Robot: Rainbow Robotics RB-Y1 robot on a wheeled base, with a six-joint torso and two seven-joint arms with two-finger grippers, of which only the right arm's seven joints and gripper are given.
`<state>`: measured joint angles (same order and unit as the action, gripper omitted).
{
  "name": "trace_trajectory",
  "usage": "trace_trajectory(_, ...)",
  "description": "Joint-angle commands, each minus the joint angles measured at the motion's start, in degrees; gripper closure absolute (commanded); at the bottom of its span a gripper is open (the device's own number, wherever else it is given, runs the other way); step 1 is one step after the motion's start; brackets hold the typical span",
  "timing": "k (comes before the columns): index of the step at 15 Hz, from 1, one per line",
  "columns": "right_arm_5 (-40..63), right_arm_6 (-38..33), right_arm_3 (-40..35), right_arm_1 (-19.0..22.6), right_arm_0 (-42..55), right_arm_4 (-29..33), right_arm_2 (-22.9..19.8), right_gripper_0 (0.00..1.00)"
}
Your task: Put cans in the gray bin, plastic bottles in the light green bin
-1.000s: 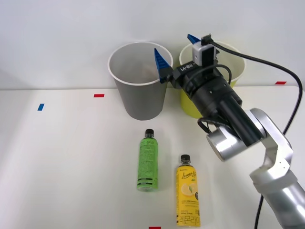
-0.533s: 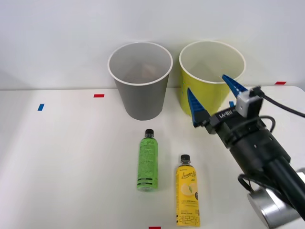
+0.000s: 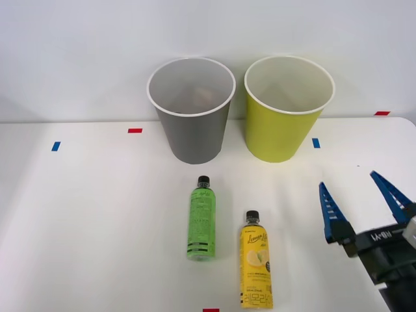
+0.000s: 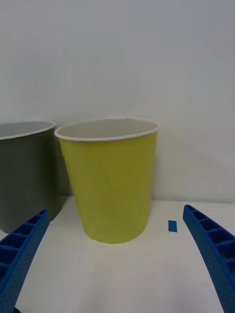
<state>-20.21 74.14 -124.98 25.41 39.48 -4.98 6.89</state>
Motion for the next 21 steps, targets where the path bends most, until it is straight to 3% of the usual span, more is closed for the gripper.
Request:
trace_trajectory(1,-2.55,0.48,0.09,-3.87,5.61,-1.09,-1.00,0.07)
trace_trajectory(5,-2.64,0.40,0.09,-8.36,10.79,-1.09,-1.44,0.07)
trace_trajectory(15,-2.99,0.92,2.55,-11.78,15.63,-0.12,-1.36,0.07)
trace_trajectory(18,-10.64,1.54,13.45,-16.53,10.35,7.44,-2.59,0.04)
trace_trajectory(21,-12.66,0.57,15.73,-18.90,10.53,12.63,-2.15,0.00)
